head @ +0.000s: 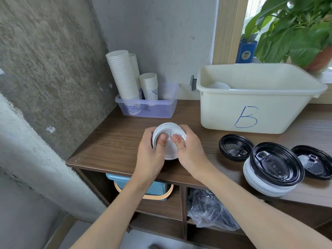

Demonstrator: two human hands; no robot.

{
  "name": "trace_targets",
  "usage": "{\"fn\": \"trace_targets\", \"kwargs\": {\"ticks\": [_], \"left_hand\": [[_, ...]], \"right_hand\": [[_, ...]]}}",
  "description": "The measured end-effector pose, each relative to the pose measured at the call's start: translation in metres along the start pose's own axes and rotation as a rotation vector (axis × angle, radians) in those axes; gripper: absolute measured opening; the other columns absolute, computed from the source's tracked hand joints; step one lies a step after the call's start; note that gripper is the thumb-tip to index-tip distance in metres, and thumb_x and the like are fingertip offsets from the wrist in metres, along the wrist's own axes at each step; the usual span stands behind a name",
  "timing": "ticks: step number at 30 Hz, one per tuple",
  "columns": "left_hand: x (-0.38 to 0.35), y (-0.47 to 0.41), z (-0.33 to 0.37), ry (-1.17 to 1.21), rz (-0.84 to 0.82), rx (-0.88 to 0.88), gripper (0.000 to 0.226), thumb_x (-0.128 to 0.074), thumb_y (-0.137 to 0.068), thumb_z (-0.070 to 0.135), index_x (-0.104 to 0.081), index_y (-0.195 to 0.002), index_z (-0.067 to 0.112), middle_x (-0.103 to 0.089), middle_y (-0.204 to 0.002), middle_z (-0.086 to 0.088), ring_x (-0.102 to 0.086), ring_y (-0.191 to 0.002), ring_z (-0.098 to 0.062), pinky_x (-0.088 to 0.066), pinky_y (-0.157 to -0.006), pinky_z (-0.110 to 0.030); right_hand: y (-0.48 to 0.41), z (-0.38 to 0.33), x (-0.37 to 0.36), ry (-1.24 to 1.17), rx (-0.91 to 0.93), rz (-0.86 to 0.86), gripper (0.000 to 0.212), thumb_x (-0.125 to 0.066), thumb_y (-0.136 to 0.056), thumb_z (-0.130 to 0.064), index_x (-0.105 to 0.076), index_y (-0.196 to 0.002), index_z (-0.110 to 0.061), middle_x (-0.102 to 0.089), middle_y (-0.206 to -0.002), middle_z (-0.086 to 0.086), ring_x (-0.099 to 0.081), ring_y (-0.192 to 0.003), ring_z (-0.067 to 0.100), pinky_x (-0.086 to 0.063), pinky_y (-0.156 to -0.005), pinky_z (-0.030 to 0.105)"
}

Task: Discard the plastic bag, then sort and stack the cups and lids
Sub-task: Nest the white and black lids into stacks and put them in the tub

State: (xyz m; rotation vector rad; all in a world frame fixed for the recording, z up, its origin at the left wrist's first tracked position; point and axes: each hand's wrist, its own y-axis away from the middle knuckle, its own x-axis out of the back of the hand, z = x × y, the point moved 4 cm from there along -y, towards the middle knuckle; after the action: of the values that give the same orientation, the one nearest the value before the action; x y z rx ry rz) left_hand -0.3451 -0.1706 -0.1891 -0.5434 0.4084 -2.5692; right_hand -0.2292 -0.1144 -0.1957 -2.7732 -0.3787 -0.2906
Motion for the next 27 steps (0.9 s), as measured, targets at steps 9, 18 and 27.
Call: {"fn": "trace_targets", "kwargs": {"ticks": [9, 18, 27], "left_hand": [[0.0, -0.002, -0.002, 0.047, -0.033, 0.049, 0.034, -0.067, -0.09, 0.029, -0.059, -0.12, 0.018, -0.065, -0.108, 0.012, -0.06, -0.099, 0.006, -0.045, -0.079, -0.006], [0.005, 0.006, 0.006, 0.057, -0.013, 0.129, 0.027, -0.068, -0.09, 0.027, -0.059, -0.115, 0.022, -0.064, -0.102, 0.015, -0.061, -0.092, 0.006, -0.044, -0.071, -0.003], [-0.055, 0.04, 0.047, 0.166, -0.118, 0.058, 0.034, -0.07, -0.087, 0.032, -0.064, -0.117, 0.016, -0.068, -0.107, 0.009, -0.063, -0.093, 0.003, -0.047, -0.078, -0.009]], "right_hand": [[-0.001, 0.003, -0.002, -0.017, -0.054, -0.035, 0.013, -0.048, -0.098, -0.027, -0.055, -0.108, -0.021, -0.064, -0.099, -0.008, -0.059, -0.093, 0.009, -0.043, -0.074, 0.01], [0.028, -0.031, 0.029, 0.225, 0.004, -0.073, 0.05, -0.045, -0.098, -0.037, -0.037, -0.142, -0.015, -0.045, -0.14, -0.002, -0.044, -0.127, 0.013, -0.034, -0.109, 0.032], [0.09, -0.074, 0.14, 0.616, 0.254, 0.077, 0.046, -0.046, -0.089, -0.049, -0.054, -0.124, -0.02, -0.056, -0.114, -0.01, -0.047, -0.111, 0.009, -0.037, -0.097, 0.028]]}}
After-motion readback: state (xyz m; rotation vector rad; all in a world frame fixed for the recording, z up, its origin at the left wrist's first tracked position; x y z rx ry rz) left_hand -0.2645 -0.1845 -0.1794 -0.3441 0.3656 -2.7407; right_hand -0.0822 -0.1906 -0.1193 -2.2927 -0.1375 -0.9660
